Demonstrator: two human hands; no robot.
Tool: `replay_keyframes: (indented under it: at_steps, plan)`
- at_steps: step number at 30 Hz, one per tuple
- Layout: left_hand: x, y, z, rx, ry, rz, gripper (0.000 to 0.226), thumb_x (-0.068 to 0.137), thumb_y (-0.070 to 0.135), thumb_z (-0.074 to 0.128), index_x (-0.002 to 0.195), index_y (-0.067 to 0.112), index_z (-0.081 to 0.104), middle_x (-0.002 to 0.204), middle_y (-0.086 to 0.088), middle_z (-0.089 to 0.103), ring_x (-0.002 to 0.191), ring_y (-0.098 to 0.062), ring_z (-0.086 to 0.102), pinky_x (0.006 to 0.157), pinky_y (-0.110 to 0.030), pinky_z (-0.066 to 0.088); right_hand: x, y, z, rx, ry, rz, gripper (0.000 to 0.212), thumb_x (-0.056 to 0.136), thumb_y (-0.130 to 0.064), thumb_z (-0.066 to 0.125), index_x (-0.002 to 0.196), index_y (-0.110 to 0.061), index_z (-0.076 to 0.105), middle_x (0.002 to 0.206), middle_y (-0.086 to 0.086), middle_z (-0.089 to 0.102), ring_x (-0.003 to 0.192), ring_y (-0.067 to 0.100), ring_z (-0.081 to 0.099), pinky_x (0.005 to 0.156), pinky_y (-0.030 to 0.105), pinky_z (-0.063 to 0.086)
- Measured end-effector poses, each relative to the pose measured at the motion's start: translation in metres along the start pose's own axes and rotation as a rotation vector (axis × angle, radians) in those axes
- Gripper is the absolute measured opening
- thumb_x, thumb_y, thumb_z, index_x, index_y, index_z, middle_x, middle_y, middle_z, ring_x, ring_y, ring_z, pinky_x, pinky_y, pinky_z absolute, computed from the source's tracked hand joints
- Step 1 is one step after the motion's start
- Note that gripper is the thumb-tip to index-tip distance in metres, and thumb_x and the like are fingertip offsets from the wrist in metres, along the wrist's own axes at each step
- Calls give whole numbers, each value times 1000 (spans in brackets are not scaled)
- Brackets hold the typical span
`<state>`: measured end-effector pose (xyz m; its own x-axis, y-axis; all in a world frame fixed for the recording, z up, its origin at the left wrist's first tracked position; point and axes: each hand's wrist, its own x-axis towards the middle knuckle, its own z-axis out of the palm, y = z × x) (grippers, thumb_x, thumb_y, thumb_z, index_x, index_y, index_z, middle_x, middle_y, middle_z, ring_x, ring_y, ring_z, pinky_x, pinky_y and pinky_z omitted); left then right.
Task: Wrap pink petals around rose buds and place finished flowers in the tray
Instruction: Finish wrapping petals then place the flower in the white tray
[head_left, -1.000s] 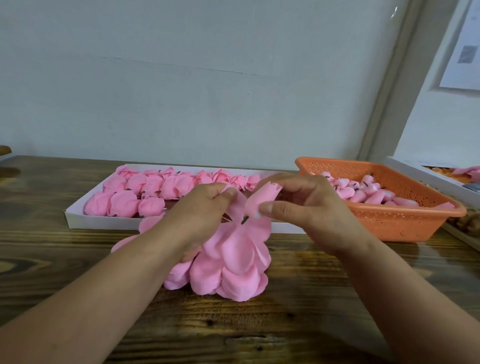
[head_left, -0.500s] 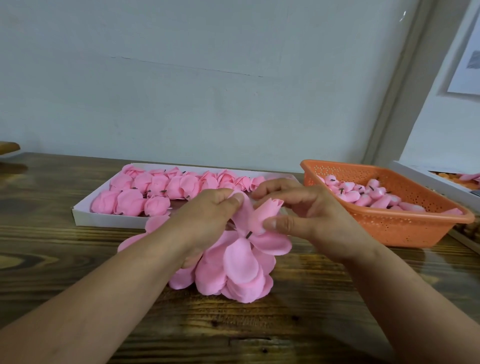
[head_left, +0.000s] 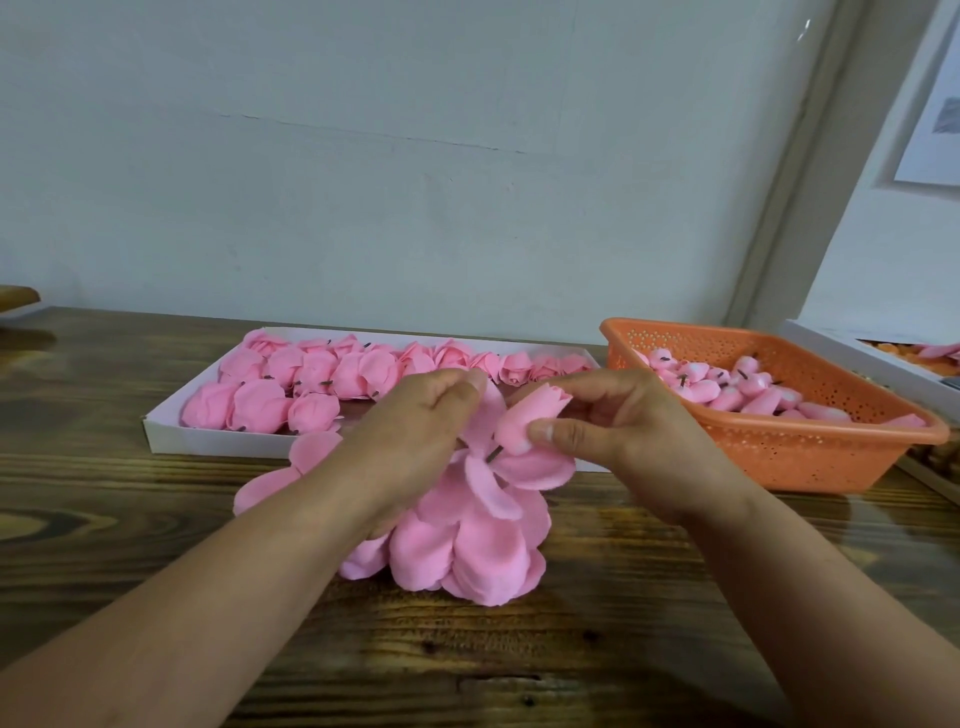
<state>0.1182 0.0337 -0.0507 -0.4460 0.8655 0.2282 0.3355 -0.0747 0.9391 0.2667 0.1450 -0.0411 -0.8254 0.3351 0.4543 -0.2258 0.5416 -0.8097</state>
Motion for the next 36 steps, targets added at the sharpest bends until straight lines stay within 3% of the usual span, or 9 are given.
replay_keyframes:
  at_steps: [2,5,8,11,14,21,26,29,36]
  plan:
    - [0,1,-1,-7,33,22,33,99,37,46,92,11,67,96,-19,69,88,-31,65,90,-50,49,1,2,1,34,41,-26,15,79,4,66,88,-8,71,79,-5,74,75,6,69,78,5,46]
    - [3,1,-3,-213,64,-101,22,94,31,56,89,13,69,89,-10,72,80,-26,67,77,-42,54,3,6,2,99,129,-27,16,77,-1,68,86,-12,75,85,7,74,80,18,70,74,28,56]
    - [7,6,-6,-783,5,-385,28,79,23,66,98,2,67,94,-17,72,71,-26,70,59,-36,60,6,7,2,113,241,-49,15,75,-2,68,80,-14,75,74,-2,74,70,5,67,70,11,50]
    - [9,7,-6,-1091,-43,-506,32,81,22,63,100,-4,62,95,-23,71,72,-31,72,68,-46,59,7,7,2,39,327,-74,16,81,5,64,82,-9,72,74,-4,74,69,0,65,74,-1,41]
    - [9,3,-5,-1197,-90,-524,52,77,29,63,117,-3,59,111,-22,69,83,-31,71,79,-44,55,6,6,3,-84,367,-92,13,80,-6,67,82,-18,72,80,-4,74,73,5,66,99,13,36]
    - [3,-2,6,-1218,-148,-514,62,71,31,66,123,-1,57,115,-22,67,103,-30,66,86,-39,55,2,1,3,-140,253,-185,18,81,4,66,85,-14,71,79,-4,73,71,3,65,84,2,40]
    - [4,-4,7,-993,25,-519,36,80,19,66,112,2,63,100,-17,73,82,-25,70,66,-34,60,0,-3,-3,-128,176,-122,10,82,2,66,89,-2,71,87,17,71,78,30,67,77,35,54]
    - [5,-4,8,-865,119,-470,19,86,15,65,101,4,67,94,-14,74,84,-25,69,80,-38,55,-1,-6,-8,-165,142,-136,11,80,2,65,87,-4,71,86,14,71,71,14,66,75,3,45]
    - [4,-3,11,-770,112,-380,13,91,13,60,101,8,67,103,-15,70,90,-28,66,91,-44,50,-1,-5,-15,-137,129,-88,15,80,7,66,88,-5,72,88,6,73,75,11,66,68,23,52]
